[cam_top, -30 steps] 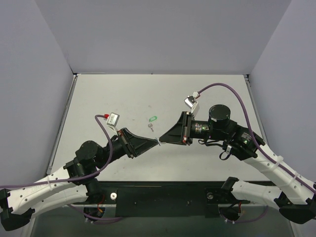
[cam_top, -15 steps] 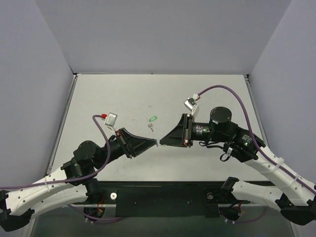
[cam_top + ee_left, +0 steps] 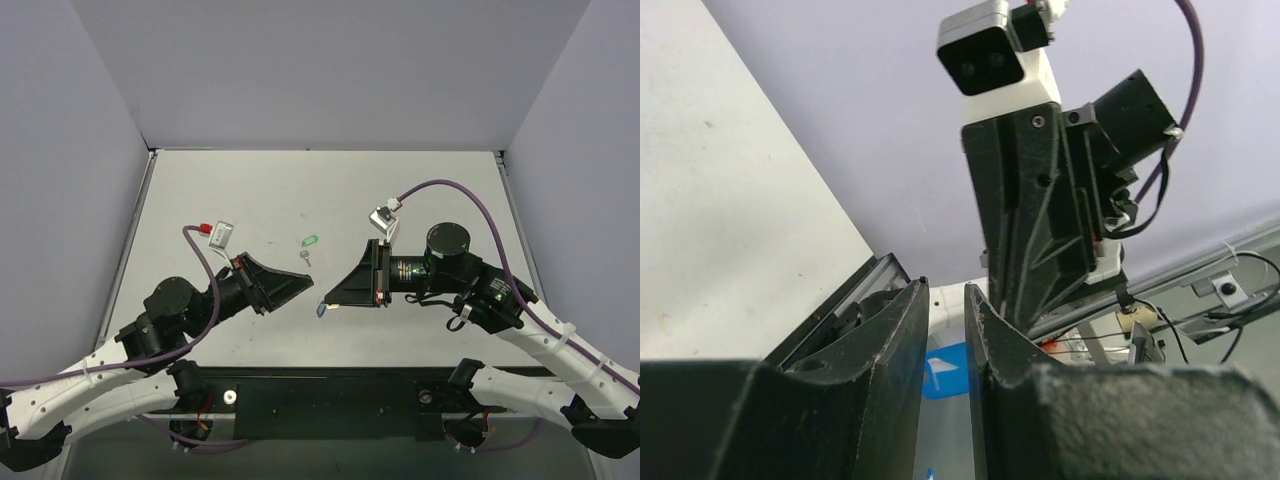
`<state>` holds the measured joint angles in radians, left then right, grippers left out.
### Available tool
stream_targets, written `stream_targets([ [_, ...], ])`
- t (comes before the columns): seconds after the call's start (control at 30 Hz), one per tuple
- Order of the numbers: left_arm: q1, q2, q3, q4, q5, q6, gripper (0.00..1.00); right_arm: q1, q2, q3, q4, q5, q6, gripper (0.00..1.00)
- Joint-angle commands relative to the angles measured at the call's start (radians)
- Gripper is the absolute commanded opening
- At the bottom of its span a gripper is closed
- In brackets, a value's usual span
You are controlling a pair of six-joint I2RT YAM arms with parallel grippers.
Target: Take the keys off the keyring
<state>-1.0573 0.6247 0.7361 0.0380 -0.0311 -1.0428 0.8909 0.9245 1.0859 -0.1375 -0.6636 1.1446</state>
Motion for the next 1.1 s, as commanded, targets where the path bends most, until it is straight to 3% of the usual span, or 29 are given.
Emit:
stream_targets([
  [0.0,0.005,0.001,0.106,-0.035,0.072,0.024,0.31,0.005,-0.007,0.008,0.012,-0.025,-0.048,0.0],
  [0.23,0.008,0.03,0.175,-0.109,0.19,0.044,0.38,0.005,0.008,0.029,-0.004,-0.039,-0.088,0.0],
  [0.47,0.043,0.082,0.223,-0.138,0.301,0.073,0.5,0.005,0.004,0.043,-0.004,-0.045,-0.103,0.0],
  [1.07,0.158,0.104,0.195,-0.076,0.516,0.009,0.47,0.005,0.008,0.065,0.012,-0.048,-0.114,0.0],
])
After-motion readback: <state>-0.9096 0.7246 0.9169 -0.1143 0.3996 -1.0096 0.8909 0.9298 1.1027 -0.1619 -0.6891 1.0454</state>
